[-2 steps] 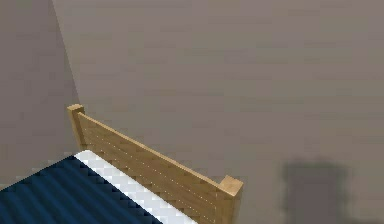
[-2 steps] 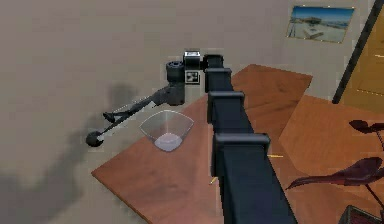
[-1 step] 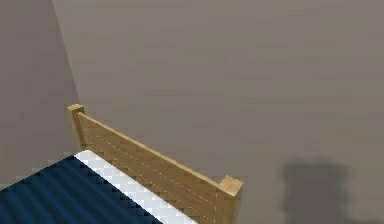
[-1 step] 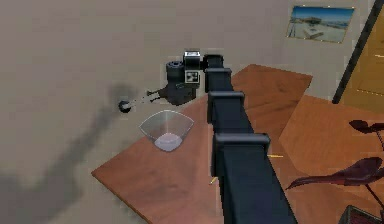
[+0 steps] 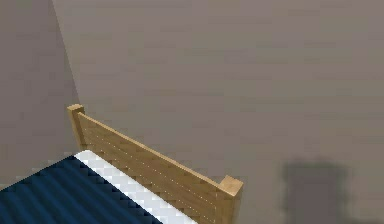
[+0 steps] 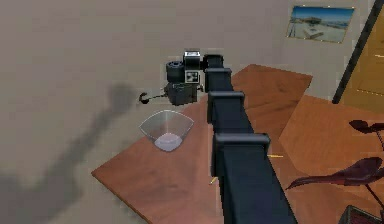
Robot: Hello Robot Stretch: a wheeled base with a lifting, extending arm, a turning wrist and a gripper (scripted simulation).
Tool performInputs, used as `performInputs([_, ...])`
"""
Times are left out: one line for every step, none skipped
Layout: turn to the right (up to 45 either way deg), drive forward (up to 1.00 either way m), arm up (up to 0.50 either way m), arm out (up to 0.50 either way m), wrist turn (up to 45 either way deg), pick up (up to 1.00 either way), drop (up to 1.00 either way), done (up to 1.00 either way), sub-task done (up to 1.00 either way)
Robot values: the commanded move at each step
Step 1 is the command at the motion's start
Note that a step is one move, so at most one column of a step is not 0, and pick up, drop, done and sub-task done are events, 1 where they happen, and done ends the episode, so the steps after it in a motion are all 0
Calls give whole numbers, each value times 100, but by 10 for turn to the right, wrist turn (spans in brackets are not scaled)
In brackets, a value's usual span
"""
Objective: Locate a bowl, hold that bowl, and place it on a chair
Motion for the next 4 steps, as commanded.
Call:
performInputs([0, 0, -20, 0, 0, 0, 0, 0, 0])
performInputs([0, 0, 0, 0, 0, 100, 0, 0, 0])
performInputs([0, 0, 10, 0, 0, 0, 0, 0, 0])
performInputs([0, 0, 10, 0, 0, 0, 0, 0, 0])
